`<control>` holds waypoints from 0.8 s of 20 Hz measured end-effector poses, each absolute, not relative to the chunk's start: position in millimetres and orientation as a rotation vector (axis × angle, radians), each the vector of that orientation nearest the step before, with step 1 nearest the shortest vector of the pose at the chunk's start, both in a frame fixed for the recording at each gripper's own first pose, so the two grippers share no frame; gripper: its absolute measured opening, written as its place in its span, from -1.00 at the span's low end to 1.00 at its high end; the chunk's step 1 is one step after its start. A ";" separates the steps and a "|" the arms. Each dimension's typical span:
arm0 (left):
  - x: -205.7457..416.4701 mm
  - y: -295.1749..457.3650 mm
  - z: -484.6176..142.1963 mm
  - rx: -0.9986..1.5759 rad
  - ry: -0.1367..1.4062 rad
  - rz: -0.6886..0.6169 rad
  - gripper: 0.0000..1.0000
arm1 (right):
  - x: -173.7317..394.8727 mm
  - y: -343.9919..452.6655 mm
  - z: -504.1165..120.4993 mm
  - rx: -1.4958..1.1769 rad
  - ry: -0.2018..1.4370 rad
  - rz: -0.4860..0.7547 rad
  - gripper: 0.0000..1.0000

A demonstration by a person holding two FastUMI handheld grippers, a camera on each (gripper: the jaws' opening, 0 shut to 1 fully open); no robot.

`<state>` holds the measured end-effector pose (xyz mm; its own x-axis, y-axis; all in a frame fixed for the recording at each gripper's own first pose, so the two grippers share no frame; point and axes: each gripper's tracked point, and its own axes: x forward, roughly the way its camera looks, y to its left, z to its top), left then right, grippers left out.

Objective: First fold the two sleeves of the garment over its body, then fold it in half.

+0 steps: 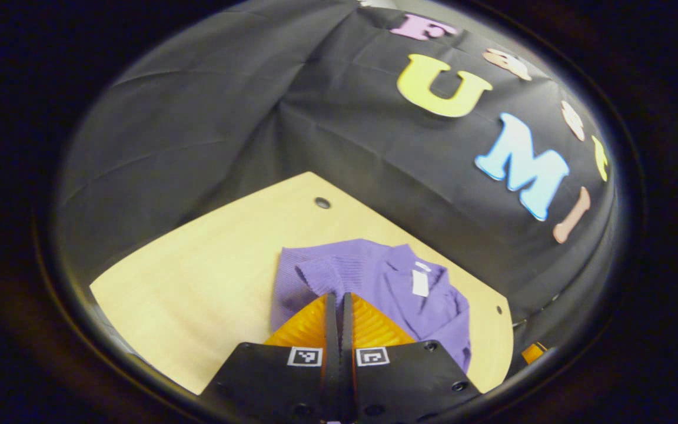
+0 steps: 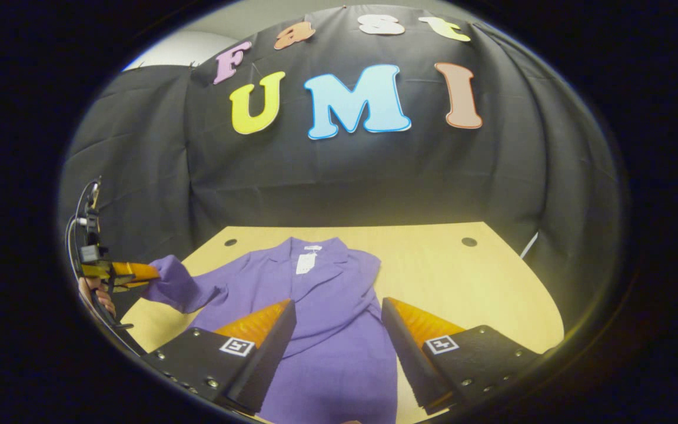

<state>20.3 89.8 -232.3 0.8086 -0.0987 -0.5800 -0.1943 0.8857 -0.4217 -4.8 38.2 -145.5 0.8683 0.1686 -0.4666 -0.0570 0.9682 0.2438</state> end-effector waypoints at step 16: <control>-11.4 -125.3 -230.1 -0.322 0.750 -0.385 -0.87 | -20.8 -17.6 -164.4 0.233 0.523 0.040 0.80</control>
